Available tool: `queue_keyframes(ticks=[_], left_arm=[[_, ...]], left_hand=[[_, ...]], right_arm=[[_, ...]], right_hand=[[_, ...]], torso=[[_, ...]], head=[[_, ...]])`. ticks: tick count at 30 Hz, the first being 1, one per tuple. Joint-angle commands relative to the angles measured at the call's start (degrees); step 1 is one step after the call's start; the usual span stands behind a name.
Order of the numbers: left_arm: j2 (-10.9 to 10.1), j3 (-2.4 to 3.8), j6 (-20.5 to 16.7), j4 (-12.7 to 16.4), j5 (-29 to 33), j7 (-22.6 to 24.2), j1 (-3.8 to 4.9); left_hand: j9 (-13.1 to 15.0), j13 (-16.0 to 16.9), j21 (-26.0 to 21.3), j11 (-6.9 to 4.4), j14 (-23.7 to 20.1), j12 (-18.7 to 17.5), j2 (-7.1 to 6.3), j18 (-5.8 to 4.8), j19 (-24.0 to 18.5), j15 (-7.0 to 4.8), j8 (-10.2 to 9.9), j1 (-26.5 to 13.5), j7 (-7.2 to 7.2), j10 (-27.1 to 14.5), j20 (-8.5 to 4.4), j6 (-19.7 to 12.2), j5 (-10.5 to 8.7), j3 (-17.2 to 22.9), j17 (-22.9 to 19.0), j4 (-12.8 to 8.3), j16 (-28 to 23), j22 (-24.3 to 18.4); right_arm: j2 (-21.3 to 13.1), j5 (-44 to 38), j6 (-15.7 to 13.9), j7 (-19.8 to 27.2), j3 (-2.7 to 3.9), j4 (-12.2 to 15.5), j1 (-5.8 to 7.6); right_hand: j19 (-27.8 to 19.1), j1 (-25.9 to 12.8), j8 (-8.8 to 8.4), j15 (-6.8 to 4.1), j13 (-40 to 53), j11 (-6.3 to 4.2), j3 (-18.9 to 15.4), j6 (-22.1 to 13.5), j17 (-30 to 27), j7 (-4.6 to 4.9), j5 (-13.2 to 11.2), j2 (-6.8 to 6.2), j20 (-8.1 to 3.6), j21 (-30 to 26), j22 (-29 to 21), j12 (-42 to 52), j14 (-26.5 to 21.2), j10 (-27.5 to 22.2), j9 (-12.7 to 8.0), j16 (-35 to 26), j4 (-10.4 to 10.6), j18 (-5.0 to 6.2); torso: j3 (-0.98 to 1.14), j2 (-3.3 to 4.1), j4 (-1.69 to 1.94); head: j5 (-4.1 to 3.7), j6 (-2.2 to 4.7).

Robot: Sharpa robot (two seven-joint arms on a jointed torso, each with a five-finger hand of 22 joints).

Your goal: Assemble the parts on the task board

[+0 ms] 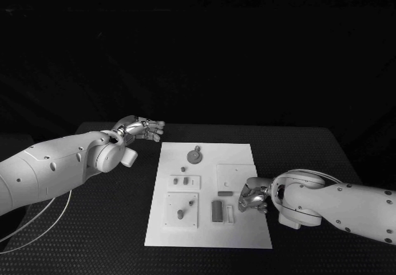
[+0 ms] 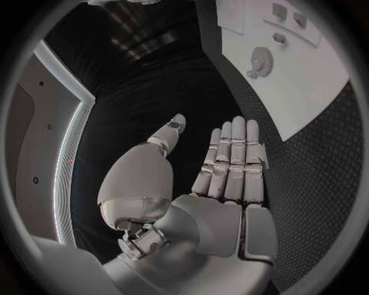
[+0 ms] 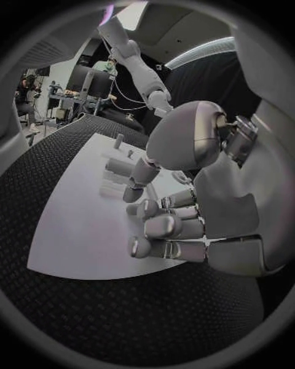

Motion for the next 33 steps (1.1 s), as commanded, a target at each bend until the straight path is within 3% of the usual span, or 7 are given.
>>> queue_keyframes(ticks=[1, 4, 7, 12, 18, 26, 33], left_arm=[[0.08, 0.03, 0.76, 0.10, 0.22, 0.42, 0.11], [0.07, 0.03, 0.74, 0.09, 0.22, 0.43, 0.11], [0.11, 0.03, 0.75, 0.08, 0.22, 0.48, 0.11], [0.11, 0.03, 0.80, 0.06, 0.22, 0.50, 0.11], [0.16, 0.03, 0.87, 0.07, 0.22, 0.54, 0.11], [0.09, 0.03, 0.87, 0.05, 0.22, 0.54, 0.11], [0.16, 0.03, 0.91, 0.03, 0.21, 0.54, 0.10]], left_hand=[[-0.07, -0.09, -0.28, -0.13, 0.36, 0.23, 0.05, 0.33, 0.35, -0.06, 0.23, -0.14, -0.11, 0.24, -0.08, -0.32, -0.27, -0.27, 0.07, -0.14, -0.18, 0.09], [-0.07, -0.10, -0.28, -0.13, 0.37, 0.23, 0.05, 0.33, 0.36, -0.06, 0.23, -0.13, -0.11, 0.25, -0.08, -0.31, -0.27, -0.27, 0.08, -0.15, -0.19, 0.09], [-0.07, -0.10, -0.29, -0.14, 0.37, 0.23, 0.05, 0.33, 0.36, -0.06, 0.24, -0.11, -0.12, 0.25, -0.08, -0.31, -0.28, -0.27, 0.10, -0.16, -0.21, 0.09], [-0.08, -0.10, -0.29, -0.14, 0.38, 0.23, 0.06, 0.33, 0.36, -0.06, 0.24, -0.10, -0.12, 0.26, -0.07, -0.30, -0.28, -0.27, 0.13, -0.17, -0.22, 0.10], [-0.08, -0.10, -0.30, -0.14, 0.38, 0.24, 0.07, 0.33, 0.37, -0.06, 0.24, -0.10, -0.12, 0.26, -0.07, -0.30, -0.27, -0.27, 0.15, -0.17, -0.24, 0.11], [-0.09, -0.11, -0.31, -0.14, 0.39, 0.23, 0.09, 0.32, 0.37, -0.06, 0.24, -0.09, -0.11, 0.26, -0.07, -0.31, -0.28, -0.28, 0.19, -0.17, -0.27, 0.11], [-0.10, -0.12, -0.32, -0.13, 0.40, 0.23, 0.11, 0.32, 0.38, -0.06, 0.24, -0.08, -0.11, 0.26, -0.07, -0.32, -0.28, -0.28, 0.22, -0.18, -0.29, 0.12]], right_arm=[[-0.58, -8.87, -4.72, 5.71, 0.01, 0.35, -0.01], [-0.57, -13.63, -7.92, 9.53, 0.02, 0.20, 0.04], [-0.23, -17.58, -10.99, 12.70, 0.02, -0.27, 0.04], [0.52, -23.44, -14.76, 17.48, 0.02, -1.51, 0.04], [2.81, -28.49, -17.25, 20.89, 0.00, -3.82, -0.02], [5.06, -32.96, -18.55, 22.02, -0.01, -5.86, -1.52], [6.38, -35.29, -17.40, 22.30, -0.02, -7.13, -2.53]], right_hand=[[0.75, 1.22, 0.51, -0.33, -0.12, -0.36, 0.39, 0.70, 0.28, -0.19, -0.28, -1.97, -0.22, -0.36, 0.41, 0.29, 0.53, 0.67, -0.14, -0.06, 0.69, 2.42], [1.18, 2.64, 1.28, -0.62, -0.13, -0.68, 0.61, 1.62, 0.31, -0.47, -0.31, -4.12, -0.30, -0.57, 0.29, 0.51, 0.82, 0.98, -0.01, -0.13, 1.79, 2.42], [1.25, 3.94, 1.85, -0.80, -0.09, -0.88, 0.78, 2.33, 0.24, -0.75, -0.33, -5.19, -0.38, -0.68, 0.30, 0.63, 0.85, 1.07, 0.21, -0.21, 1.88, 2.42], [1.25, 6.28, 2.05, -0.86, -0.03, -0.93, 0.93, 2.18, 0.17, -0.79, -0.35, -5.92, -0.42, -0.81, 0.42, 0.78, 0.84, 1.17, 0.28, -0.29, 1.44, 2.42], [0.74, 8.39, 1.92, -0.61, -0.09, -0.66, 1.04, 1.47, -0.42, -0.53, -0.33, -6.30, -0.16, -1.16, 0.52, 0.55, 0.07, 0.73, 0.20, -0.72, 0.74, 2.42], [0.03, 9.23, 1.73, -0.42, -0.11, -0.47, 0.82, 0.74, -0.39, -0.35, -0.32, -6.82, 0.33, -1.56, 0.63, 0.27, -0.71, -0.06, 0.04, -1.03, 0.49, 2.42], [-0.15, 9.41, 1.87, -0.41, -0.10, -0.49, 0.75, 0.88, -0.37, -0.38, -0.32, -7.01, 0.47, -1.64, 0.68, 0.23, -0.90, -0.22, 0.08, -1.07, 0.48, 2.42]], torso=[[-0.01, -0.01, -0.02], [-0.04, -0.02, -0.02], [-0.05, -0.01, 0.00], [-0.07, -0.01, 0.04], [-0.10, 0.01, 0.09], [-0.05, 0.00, 0.07], [0.01, 0.02, 0.03]], head=[[0.00, 0.06], [-0.05, 0.12], [-0.04, 0.23], [-0.07, 0.24], [-0.10, 0.38], [0.02, 0.39], [0.17, 0.27]])
